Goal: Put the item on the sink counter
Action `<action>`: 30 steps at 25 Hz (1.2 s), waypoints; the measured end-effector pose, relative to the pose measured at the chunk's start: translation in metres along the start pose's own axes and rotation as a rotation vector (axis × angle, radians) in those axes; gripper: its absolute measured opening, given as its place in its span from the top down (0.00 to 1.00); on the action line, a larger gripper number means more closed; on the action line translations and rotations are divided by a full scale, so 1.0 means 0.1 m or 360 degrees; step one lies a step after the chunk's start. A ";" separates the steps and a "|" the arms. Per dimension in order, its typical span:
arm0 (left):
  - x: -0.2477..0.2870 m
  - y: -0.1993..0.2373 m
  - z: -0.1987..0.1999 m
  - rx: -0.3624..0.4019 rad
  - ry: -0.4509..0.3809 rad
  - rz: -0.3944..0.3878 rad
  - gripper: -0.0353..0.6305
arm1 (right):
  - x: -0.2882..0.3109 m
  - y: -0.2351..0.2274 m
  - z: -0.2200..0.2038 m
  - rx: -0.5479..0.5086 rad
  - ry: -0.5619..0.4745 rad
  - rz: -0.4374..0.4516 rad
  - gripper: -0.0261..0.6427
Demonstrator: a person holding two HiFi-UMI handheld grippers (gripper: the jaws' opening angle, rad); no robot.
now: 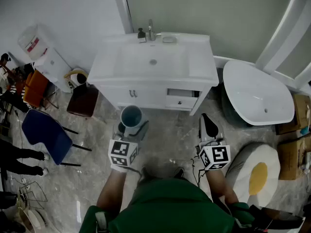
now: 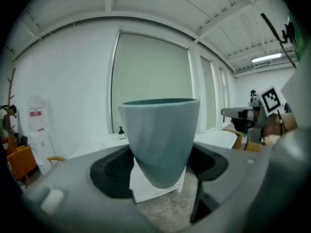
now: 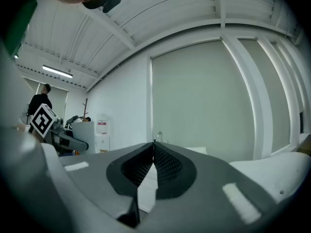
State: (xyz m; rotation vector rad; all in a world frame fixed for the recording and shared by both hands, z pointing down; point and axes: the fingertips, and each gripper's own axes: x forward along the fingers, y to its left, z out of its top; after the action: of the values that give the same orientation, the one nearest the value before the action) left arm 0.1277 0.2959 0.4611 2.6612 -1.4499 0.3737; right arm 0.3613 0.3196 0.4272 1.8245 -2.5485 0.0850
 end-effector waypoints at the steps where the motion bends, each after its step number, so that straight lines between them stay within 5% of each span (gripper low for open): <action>1: -0.08 0.13 -0.01 0.0001 0.0002 0.0010 0.43 | 0.06 0.10 0.03 0.0004 -0.0011 0.0000 0.96; 30: -0.92 1.50 -0.03 -0.0033 -0.0077 0.0038 0.43 | 0.67 1.51 0.35 -0.0060 -0.0067 0.0055 0.96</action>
State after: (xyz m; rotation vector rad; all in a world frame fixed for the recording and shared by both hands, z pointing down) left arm -0.0461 0.2901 0.4351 2.6567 -1.4920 0.2962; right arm 0.1979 0.3034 0.3888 1.7889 -2.5910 -0.0009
